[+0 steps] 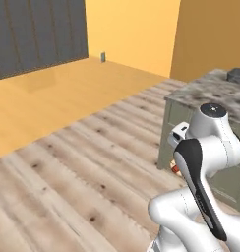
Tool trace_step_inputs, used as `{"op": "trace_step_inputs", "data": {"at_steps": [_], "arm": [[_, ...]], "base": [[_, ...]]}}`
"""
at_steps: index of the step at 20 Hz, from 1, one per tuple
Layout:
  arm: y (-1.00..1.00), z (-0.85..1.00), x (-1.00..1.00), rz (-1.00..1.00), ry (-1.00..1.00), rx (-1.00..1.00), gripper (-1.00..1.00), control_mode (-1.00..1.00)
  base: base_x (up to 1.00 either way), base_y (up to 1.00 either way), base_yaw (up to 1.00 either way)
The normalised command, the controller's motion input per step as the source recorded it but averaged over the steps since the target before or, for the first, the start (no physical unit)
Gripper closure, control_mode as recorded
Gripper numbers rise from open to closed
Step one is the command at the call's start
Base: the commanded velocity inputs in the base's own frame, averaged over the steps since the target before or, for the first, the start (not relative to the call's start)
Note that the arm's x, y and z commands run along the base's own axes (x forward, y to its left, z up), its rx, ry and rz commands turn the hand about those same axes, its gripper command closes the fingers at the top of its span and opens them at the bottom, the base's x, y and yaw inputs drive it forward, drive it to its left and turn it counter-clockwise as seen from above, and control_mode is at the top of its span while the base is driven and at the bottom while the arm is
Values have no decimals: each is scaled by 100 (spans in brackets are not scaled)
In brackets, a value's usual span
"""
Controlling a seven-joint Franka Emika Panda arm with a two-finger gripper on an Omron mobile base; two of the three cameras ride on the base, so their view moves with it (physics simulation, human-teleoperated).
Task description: Place the cold items (eggplant and corn) from the fridge in one tupperware on the dining counter. Place the warm items (kebab skewer and hot dog) in the stove area in another tupperware.
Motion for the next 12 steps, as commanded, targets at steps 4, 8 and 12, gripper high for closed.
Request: {"op": "trace_step_inputs", "data": {"at_steps": [4,8,12], "arm": [[0,0,0,0,0,0,100,100],[0,0,0,0,0,0,100,100],[0,0,0,0,0,0,100,100]], "base": [[100,99,-38],[100,94,-43],[100,88,-52]]}}
